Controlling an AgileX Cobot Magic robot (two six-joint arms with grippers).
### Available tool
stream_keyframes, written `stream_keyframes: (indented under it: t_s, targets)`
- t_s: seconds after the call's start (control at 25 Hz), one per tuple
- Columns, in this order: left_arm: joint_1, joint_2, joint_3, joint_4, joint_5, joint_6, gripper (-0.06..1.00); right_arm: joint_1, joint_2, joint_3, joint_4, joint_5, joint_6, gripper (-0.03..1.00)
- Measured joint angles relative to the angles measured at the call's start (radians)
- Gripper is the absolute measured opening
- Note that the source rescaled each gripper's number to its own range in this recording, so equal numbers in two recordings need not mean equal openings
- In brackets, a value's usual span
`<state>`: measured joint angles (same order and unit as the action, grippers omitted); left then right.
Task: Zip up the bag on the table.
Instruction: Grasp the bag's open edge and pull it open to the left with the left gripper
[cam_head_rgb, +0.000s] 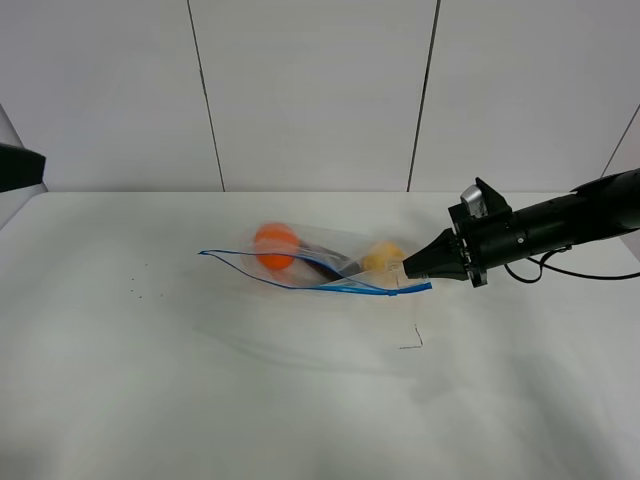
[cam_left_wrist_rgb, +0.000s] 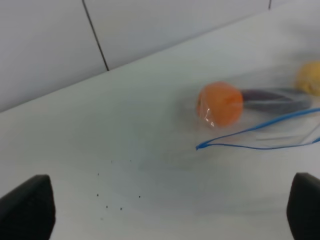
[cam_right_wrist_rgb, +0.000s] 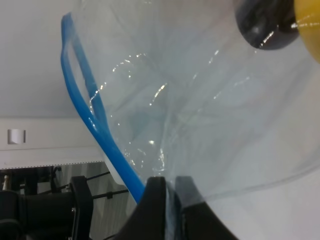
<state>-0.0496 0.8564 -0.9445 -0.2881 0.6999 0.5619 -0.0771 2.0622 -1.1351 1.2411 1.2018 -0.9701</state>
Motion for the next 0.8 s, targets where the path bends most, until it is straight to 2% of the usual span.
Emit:
stream_keyframes:
  t_s: [0.12,0.2,0.28,0.4,0.52,0.64,0.8]
  targets:
    - [-0.119,0.061,-0.025,0.094,-0.021,0.01,0.95,0.0,0.0,0.0,0.0,0.0,0.002,0.0]
    - [-0.228,0.087,-0.026,0.208,-0.04,-0.023,0.95,0.0,0.0,0.0,0.0,0.0,0.003,0.0]
    - [-0.355,0.119,-0.026,0.346,-0.069,-0.107,0.95,0.0,0.0,0.0,0.0,0.0,0.003,0.0]
    - [-0.577,0.184,-0.025,0.652,-0.089,-0.323,0.95,0.0,0.0,0.0,0.0,0.0,0.007,0.0]
    - [-0.766,0.293,0.006,1.025,-0.082,-0.606,0.95,0.0,0.0,0.0,0.0,0.0,0.015,0.0]
    - [-0.925,0.438,0.048,1.376,-0.05,-0.843,0.95,0.0,0.0,0.0,0.0,0.001,0.018,0.0]
    - [-1.056,0.646,0.059,1.705,-0.027,-1.1,0.94,0.0,0.0,0.0,0.004,0.001,0.037,0.0]
